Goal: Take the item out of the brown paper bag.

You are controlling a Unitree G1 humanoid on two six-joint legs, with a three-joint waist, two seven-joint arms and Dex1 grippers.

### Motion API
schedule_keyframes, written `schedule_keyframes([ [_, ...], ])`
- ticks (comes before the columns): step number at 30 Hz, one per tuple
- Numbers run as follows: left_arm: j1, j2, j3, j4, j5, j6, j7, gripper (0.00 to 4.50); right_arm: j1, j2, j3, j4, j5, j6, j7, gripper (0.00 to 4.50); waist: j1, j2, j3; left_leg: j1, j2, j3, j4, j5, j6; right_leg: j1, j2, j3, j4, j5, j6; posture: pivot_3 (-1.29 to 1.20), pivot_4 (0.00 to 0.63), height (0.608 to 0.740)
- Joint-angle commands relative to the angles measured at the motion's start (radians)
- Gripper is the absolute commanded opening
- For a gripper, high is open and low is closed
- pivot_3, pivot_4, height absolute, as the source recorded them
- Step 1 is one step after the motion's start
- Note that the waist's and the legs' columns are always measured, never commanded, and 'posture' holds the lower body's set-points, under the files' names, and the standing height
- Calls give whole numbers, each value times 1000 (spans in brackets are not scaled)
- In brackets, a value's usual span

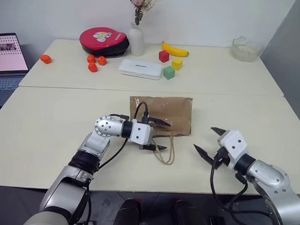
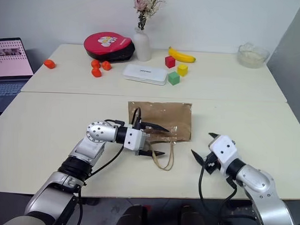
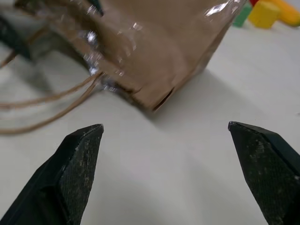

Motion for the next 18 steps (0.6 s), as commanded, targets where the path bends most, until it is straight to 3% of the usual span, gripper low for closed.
schedule_keyframes([
  [1, 10, 13, 8, -88, -83, 131, -33, 2577, 28, -46, 37, 58, -48, -143, 55, 4500, -1, 0, 0, 0, 0, 0, 0, 0, 0, 0, 0, 0, 0, 0, 0, 0, 150, 740],
  [4, 15, 25, 18, -140, -133, 258, -50, 1586, 36, -76, 64, 107, -67, -241, 97, 4500, -5, 0, 0, 4, 0, 1, 0, 0, 0, 2, 0, 1, 0, 0, 0, 0, 150, 740],
  [9, -17, 13, 55, -257, -272, 660, 13, 13, 43, -117, 111, 139, -46, -361, 201, 4500, -4, -1, 0, 7, 0, 0, 0, 0, 0, 7, 0, 0, -1, 0, 0, 0, 150, 740],
  [14, -40, 9, 79, -276, -311, 793, 44, 13, -8, -90, 160, 114, 80, -267, 291, 4500, -5, -1, 1, 8, 0, 0, 0, 0, 0, 7, 0, 0, -2, 0, 0, 0, 150, 740],
  [18, -48, 20, 75, -254, -301, 788, 26, 13, -149, -6, 235, 138, 154, -146, 317, 4500, -8, -1, 1, 9, 0, -1, -1, 0, 0, 8, 1, 1, -1, 0, 0, 0, 150, 740],
])
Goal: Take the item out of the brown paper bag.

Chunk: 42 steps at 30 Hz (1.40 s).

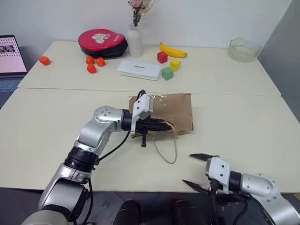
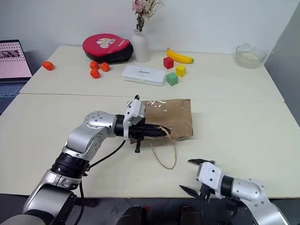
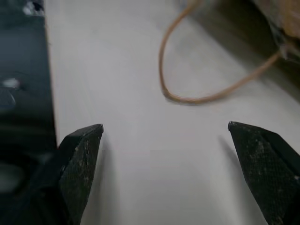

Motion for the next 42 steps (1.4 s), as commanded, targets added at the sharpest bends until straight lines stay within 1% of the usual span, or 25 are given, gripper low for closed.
schedule_keyframes([
  [1, -22, 9, 24, -14, -10, -2, -15, 13, -117, 61, 57, 7, 40, 69, 16, 4500, 1, 0, 0, 0, 0, 0, 0, 0, 0, 0, 0, 0, 0, 0, 0, 0, 150, 740],
  [4, -25, 9, 27, -9, -11, 1, -18, 13, -224, 128, 114, 130, 6, 64, 24, 4500, 3, 0, 0, 0, 0, -1, 0, 0, 0, 0, 0, -1, 0, 0, 0, 0, 150, 740],
  [7, -34, 5, 34, -1, -12, 7, -10, 13, -286, 172, 145, 241, 2, 75, 43, 4500, 7, -1, 0, 0, 1, 0, 0, 0, 0, 0, -1, -1, -1, 0, 0, 0, 150, 740],
  [10, -43, 1, 49, 10, -16, 22, 12, 13, -327, 213, 135, 328, 55, 163, 57, 4500, 10, -1, 0, -1, 1, -1, 0, 0, 0, 0, -2, -1, -1, 0, 0, 0, 150, 740],
  [11, -51, -4, 58, 19, -18, 31, 26, 3, -342, 231, 125, 362, 83, 202, 66, 4316, 9, -1, 0, -1, 1, -1, 0, 0, 0, 0, -2, -1, -1, 0, 0, 0, 150, 740],
  [13, -62, -13, 71, 30, -20, 46, 43, 0, -359, 251, 113, 395, 122, 257, 81, 3854, 9, -1, 0, 0, 1, -2, 0, 0, 0, 0, -1, -1, -1, 0, 0, 0, 150, 740],
  [15, -86, -24, 95, 54, -27, 65, 69, 0, -365, 261, 110, 394, 144, 299, 88, 3215, 8, -1, 0, 0, 1, -3, 0, 0, 0, 1, -1, -1, 0, 0, 0, 0, 150, 740],
  [16, -105, -31, 109, 75, -32, 76, 86, 0, -364, 264, 111, 387, 150, 315, 89, 2771, 8, -1, 0, 0, 1, -3, 0, 0, 0, 1, -1, -1, 0, 0, 0, 0, 150, 740],
  [18, -144, -44, 134, 122, -34, 83, 115, 0, -359, 268, 116, 379, 153, 328, 87, 2042, 7, -1, 0, 0, 1, -3, 0, 0, 0, 0, -1, -2, 0, 0, 0, 0, 150, 740],
  [19, -169, -52, 148, 154, -31, 81, 131, 0, -355, 271, 120, 375, 151, 329, 85, 1759, 7, -1, 0, 0, 1, -3, 0, 0, 0, 0, -1, -2, -1, 0, 0, 0, 150, 740],
  [22, -239, -68, 178, 242, -22, 71, 163, 0, -349, 275, 127, 376, 143, 329, 85, 608, 6, -1, 0, -1, 0, -3, 0, 0, 0, 0, -1, -3, -1, 0, 0, 0, 150, 740],
  [23, -257, -72, 184, 267, -18, 67, 169, 0, -348, 275, 129, 377, 140, 328, 86, 274, 4, -1, 0, 0, 0, -3, 0, 0, 0, 0, -1, -3, -1, 0, 0, 0, 150, 740],
  [24, -298, -78, 198, 316, -11, 62, 192, 0, -346, 273, 136, 384, 128, 319, 87, 47, 3, -1, 0, 0, 0, -3, 0, 0, 0, 0, -1, -2, -1, 0, 0, 0, 150, 740],
  [28, -460, -104, 236, 534, 19, 9, 285, 0, -351, 259, 163, 437, 71, 272, 91, 47, 4, -1, 1, 0, -1, -3, 0, 0, 0, 1, -1, -4, -1, 0, 0, 0, 150, 740],
  [32, -580, -121, 260, 725, 46, -70, 323, 0, -355, 239, 203, 493, 8, 213, 101, 47, 3, -1, 1, -1, -2, -2, 0, 0, 0, 0, -1, -4, -1, 0, 0, 0, 150, 740],
  [37, -647, -127, 272, 857, 78, -160, 336, 0, -351, 228, 208, 535, -26, 155, 100, 47, 2, -1, 1, -1, -2, -2, 0, 0, 0, 0, -1, -4, -1, 0, 0, 0, 150, 740],
  [42, -713, -152, 351, 955, 49, -197, 416, 0, -327, 218, 209, 549, -41, 139, 96, 47, 4, -3, 1, -2, -2, -3, 0, 0, 0, 0, -1, -6, -1, 0, 0, 0, 150, 740],
])
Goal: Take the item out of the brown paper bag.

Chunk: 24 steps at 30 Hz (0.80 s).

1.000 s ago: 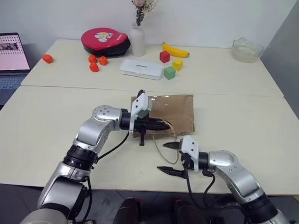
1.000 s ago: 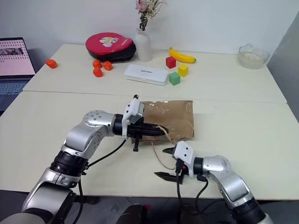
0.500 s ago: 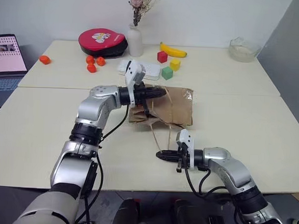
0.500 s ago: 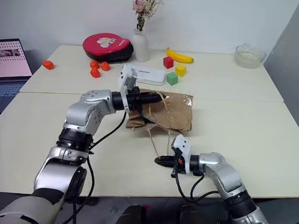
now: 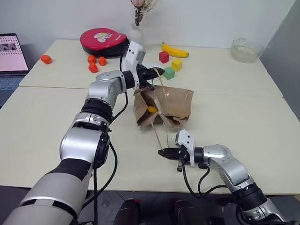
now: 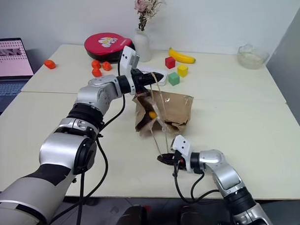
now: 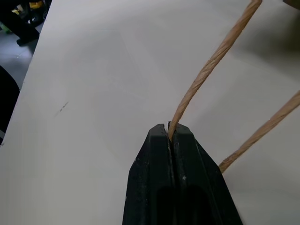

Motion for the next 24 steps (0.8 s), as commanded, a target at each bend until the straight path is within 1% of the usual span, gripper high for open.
schedule_keyframes([
  [1, -97, -4, 96, 2, -41, -43, 56, 0, 72, -30, 46, 89, -52, 29, 7, 47, 0, -1, -1, 0, 0, -1, 0, 0, 0, 0, 0, -1, -1, 0, 0, 0, 150, 740],
  [5, -104, -17, 113, 11, -20, -53, 43, 0, 78, -28, 34, 106, -54, 17, -2, 47, 0, -1, -2, 1, 0, -3, -1, 0, 0, 5, -2, -6, -3, 0, 0, 0, 150, 740],
  [9, -84, -20, 101, -12, -7, -44, -20, 0, 65, -23, -3, 96, -43, 4, -26, 47, 1, -1, -2, 2, 0, -5, 0, 0, -1, 6, -2, -9, -3, 0, 0, 0, 150, 740],
  [10, -79, -19, 97, -22, -6, -36, -39, 0, 65, -30, -13, 68, -30, 17, -21, 227, 1, -1, -2, 2, 0, -5, 0, 0, -1, 6, -2, -9, -3, 0, 0, 0, 150, 740],
  [13, -64, -20, 87, -58, -10, -3, -104, 0, 78, -52, -70, -74, 52, 116, -14, 945, 8, -1, -1, 1, 0, -6, -1, 0, -1, 6, -2, -9, -3, 0, 0, 0, 150, 740],
  [17, -39, -18, 77, -117, -22, 50, -174, 0, 111, -78, -182, -306, 188, 281, -67, 2402, 19, -1, -1, -2, 1, -6, 0, 0, -1, 3, -3, -9, -3, 0, 0, 0, 150, 740],
  [19, -27, -14, 77, -147, -29, 79, -202, 0, 133, -87, -275, -465, 290, 393, -129, 3151, 21, -1, -1, -6, 1, -6, 0, 0, -1, -1, -4, -9, -3, 0, 0, 0, 150, 740],
  [22, -13, -7, 77, -183, -32, 104, -228, 0, 158, -101, -383, -637, 411, 525, -216, 4189, 21, 0, -1, -8, 2, -7, 0, 1, -2, -2, -3, -10, -2, 0, 0, 0, 150, 740],
  [23, -10, -4, 80, -192, -34, 112, -234, 0, 165, -103, -420, -683, 460, 569, -246, 4477, 21, 0, -1, -8, 2, -7, 0, 1, -2, -2, -3, -10, -2, 0, 0, 0, 150, 740],
  [24, -8, -2, 82, -199, -35, 119, -239, 0, 172, -108, -461, -727, 510, 608, -277, 4477, 21, 0, -1, -8, 2, -7, -1, 1, -2, -2, -2, -10, -2, 0, 0, 0, 150, 740],
])
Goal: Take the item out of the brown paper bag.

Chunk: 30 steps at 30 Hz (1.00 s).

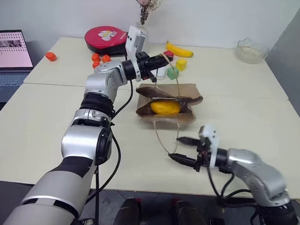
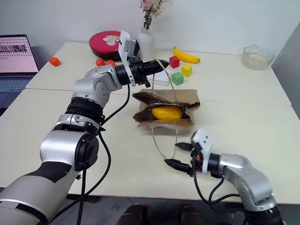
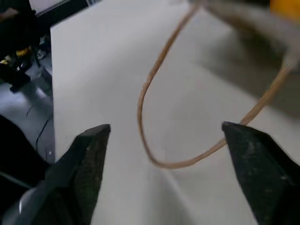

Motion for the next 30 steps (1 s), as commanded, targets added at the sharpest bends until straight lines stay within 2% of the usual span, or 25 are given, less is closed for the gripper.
schedule_keyframes([
  [1, -4, 17, 9, -70, -23, 19, -27, 0, 25, -14, -131, -170, 176, 133, -100, 4477, 0, 0, 0, 0, 0, 0, 0, 0, 0, 0, 0, 0, 0, 0, 0, 0, 150, 740],
  [3, -3, 19, 13, -80, -26, 29, -32, 0, 39, -33, -162, -207, 195, 153, -141, 4477, 0, 0, 0, 0, 0, 0, 0, 0, 0, 0, 0, 0, 0, 0, 0, 0, 150, 740],
  [7, 0, 17, 10, -95, -27, 35, -49, 0, 44, -63, -150, -189, 132, 101, -184, 4477, 0, 0, 0, 0, -2, 1, 0, 0, 0, 0, 0, 0, 0, 0, 0, 0, 150, 740],
  [9, -1, 18, 8, -102, -27, 38, -56, 0, -18, -35, -120, -149, 115, 74, -206, 4125, -3, 0, 0, 0, -3, 1, 0, 0, 0, 0, 1, 1, 0, 0, 0, 0, 150, 740],
  [13, -9, 16, 11, -112, -31, 46, -60, 0, -195, 71, -8, -24, 62, 22, -239, 2847, -17, 0, 1, 0, -1, 1, 0, 0, 0, -1, 2, 1, 1, 0, 0, 0, 150, 740],
  [20, -12, 12, 8, -113, -26, 40, -67, 0, -366, 182, 137, 261, -78, -155, -189, 100, -22, 1, 1, -3, 0, 1, -1, 0, 0, -6, 1, 0, 1, 0, 0, 0, 150, 740],
  [25, -13, 7, 8, -119, -30, 43, -72, 0, -464, 220, 188, 554, -216, -359, -127, 25, -21, 1, 1, -5, 0, 1, 1, 0, 0, -8, 0, 0, 2, 0, -1, 0, 150, 740],
  [30, -4, 0, 4, -127, -30, 44, -78, 0, -526, 259, 180, 674, -260, -441, -104, 25, -23, 1, 1, -6, 0, 2, 0, 0, 0, -9, 0, 0, 3, 0, -1, 0, 150, 740],
])
